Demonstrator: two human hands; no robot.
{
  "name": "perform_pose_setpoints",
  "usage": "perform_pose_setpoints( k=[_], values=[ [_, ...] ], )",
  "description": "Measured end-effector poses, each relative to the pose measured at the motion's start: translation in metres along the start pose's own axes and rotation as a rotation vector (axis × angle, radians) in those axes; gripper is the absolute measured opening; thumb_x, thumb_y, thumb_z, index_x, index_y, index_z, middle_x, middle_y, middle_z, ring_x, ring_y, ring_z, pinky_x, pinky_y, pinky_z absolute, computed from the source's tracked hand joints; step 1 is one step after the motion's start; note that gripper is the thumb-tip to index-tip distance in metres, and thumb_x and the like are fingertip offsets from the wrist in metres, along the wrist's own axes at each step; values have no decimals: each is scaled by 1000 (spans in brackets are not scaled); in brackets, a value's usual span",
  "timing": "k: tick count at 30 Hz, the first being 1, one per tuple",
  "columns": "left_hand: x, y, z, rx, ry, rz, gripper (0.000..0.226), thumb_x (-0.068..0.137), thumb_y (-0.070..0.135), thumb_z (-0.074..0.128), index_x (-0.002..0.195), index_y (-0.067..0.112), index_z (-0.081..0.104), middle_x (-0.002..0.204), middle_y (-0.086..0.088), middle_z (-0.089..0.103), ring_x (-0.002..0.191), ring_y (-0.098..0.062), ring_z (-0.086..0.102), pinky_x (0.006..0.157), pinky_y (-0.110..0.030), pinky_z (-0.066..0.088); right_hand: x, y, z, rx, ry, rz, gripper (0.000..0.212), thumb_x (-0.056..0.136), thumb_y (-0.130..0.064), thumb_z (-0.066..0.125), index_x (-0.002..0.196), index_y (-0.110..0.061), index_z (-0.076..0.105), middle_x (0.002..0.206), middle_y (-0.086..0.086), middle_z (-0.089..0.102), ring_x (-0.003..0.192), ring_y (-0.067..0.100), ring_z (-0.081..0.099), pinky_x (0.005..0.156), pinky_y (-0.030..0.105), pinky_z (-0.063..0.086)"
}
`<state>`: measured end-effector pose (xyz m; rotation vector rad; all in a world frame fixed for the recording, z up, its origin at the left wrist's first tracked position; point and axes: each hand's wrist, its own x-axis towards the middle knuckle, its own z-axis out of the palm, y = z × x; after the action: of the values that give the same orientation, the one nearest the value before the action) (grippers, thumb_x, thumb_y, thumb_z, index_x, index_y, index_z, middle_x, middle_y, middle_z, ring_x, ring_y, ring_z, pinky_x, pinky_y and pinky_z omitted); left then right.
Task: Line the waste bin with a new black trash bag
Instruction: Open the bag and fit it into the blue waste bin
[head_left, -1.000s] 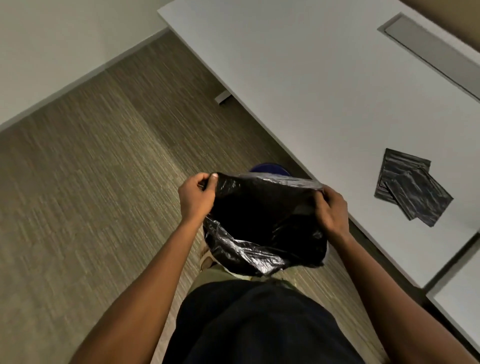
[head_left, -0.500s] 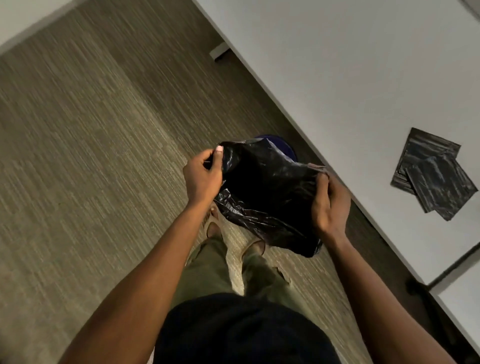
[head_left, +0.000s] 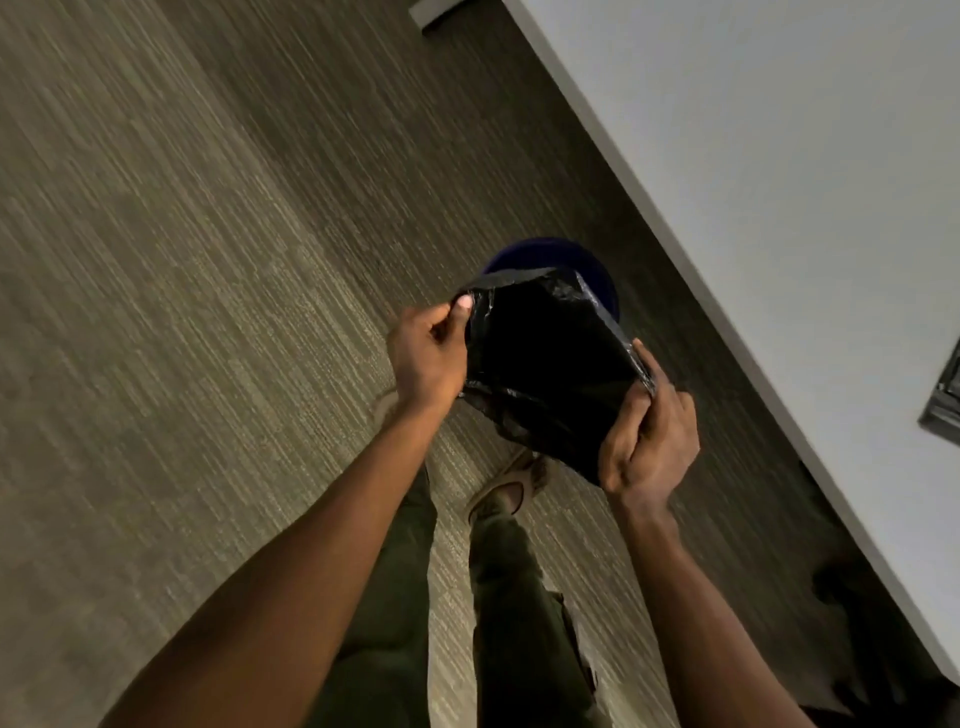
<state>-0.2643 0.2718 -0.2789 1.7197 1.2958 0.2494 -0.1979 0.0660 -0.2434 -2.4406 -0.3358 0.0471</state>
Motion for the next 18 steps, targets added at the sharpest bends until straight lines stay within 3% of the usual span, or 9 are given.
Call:
perform_pose_setpoints(
  k=[2, 4, 7, 9, 12, 15, 18],
  values=[
    [19, -7, 15, -1, -13, -12, 42, 99, 43, 61, 100, 3, 77, 98, -13, 71, 86, -19, 66, 68, -16, 47, 8, 11, 16, 25, 27, 92, 50, 106, -34, 31, 124, -8, 69, 86, -7, 56, 76, 10, 45, 65, 29, 35],
    [40, -10, 28, 27, -37, -29, 44, 100, 47, 58, 99, 7, 77, 98, -10, 72, 86, -19, 68, 67, -23, 48, 19, 22, 30, 103, 44, 169, 48, 109, -37, 32, 113, -6, 69, 83, -8, 58, 72, 9, 51, 64, 22, 37],
    [66, -15, 44, 81, -99, 20, 39, 100, 44, 59, 81, 13, 72, 77, 0, 65, 63, -7, 55, 54, -21, 36, 40, 34, 48, 208, 53, 327, 40, 107, -46, 39, 85, -23, 63, 71, -16, 57, 62, -3, 52, 57, 13, 36],
    [81, -23, 55, 125, -128, 29, 40, 102, 41, 57, 74, 14, 66, 65, 6, 54, 57, -5, 45, 50, -24, 31, 49, 43, 61, 249, 29, 504, 37, 102, -54, 43, 74, -36, 59, 65, -16, 60, 59, -5, 57, 56, 16, 41],
    [100, -41, 73, 137, -170, 0, 43, 103, 40, 55, 67, 17, 57, 58, 8, 45, 54, -6, 40, 49, -24, 27, 61, 66, 84, 284, -37, 634, 13, 103, -47, 52, 96, -46, 63, 76, -30, 63, 72, -11, 62, 64, 12, 41],
    [116, -56, 93, 187, -183, 23, 43, 105, 37, 51, 67, 17, 52, 58, 7, 42, 53, -6, 39, 43, -19, 28, 78, 89, 106, 180, -20, 568, 24, 104, -35, 55, 113, -18, 69, 95, -16, 62, 89, 9, 59, 65, 13, 35],
    [137, -64, 110, 224, -161, 48, 33, 107, 30, 48, 82, 12, 61, 71, -1, 55, 64, -15, 49, 52, -24, 29, 99, 109, 121, 129, 56, 445, 31, 104, -32, 56, 112, -4, 66, 99, -2, 61, 90, 10, 56, 72, 14, 34]
  ],
)
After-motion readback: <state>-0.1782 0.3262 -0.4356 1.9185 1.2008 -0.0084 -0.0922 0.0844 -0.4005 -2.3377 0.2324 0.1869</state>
